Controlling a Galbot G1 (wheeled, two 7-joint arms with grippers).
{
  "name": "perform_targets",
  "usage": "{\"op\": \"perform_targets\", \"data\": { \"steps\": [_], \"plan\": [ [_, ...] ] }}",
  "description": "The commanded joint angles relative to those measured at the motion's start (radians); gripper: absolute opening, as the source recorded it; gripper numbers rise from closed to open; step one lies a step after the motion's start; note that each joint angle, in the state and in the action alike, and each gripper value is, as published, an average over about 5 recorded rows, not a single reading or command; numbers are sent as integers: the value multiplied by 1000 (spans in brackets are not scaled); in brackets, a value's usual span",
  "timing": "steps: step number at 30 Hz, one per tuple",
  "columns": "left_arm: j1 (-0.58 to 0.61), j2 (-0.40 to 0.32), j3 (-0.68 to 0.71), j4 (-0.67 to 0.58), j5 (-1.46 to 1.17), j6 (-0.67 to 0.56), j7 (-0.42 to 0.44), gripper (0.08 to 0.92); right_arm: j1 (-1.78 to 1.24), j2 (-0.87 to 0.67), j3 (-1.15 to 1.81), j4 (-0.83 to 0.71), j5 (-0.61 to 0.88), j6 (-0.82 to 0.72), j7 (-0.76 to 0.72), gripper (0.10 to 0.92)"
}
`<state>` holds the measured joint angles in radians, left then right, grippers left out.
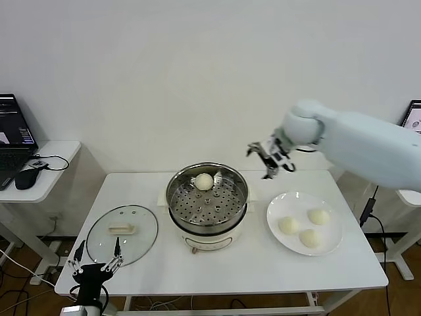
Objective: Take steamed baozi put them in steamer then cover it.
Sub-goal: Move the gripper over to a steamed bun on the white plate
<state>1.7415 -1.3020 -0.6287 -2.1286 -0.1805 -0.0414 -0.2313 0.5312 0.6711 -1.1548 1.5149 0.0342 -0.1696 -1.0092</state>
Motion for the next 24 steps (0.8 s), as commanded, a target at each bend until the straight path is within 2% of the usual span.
{"op": "perform_targets", "data": {
  "steps": [1, 12, 24],
  "plan": [
    [-27, 28, -13, 39, -124, 10, 9, 823, -173, -236, 105, 126, -37, -101, -28, 823],
    [-2, 0, -36, 37, -88, 12, -5, 823, -496, -187, 341, 4, -139, -98, -22, 823],
    [7, -2, -48, 37, -76, 13, -4, 823, -627, 3, 440, -208, -209, -69, -39, 823]
  ]
}}
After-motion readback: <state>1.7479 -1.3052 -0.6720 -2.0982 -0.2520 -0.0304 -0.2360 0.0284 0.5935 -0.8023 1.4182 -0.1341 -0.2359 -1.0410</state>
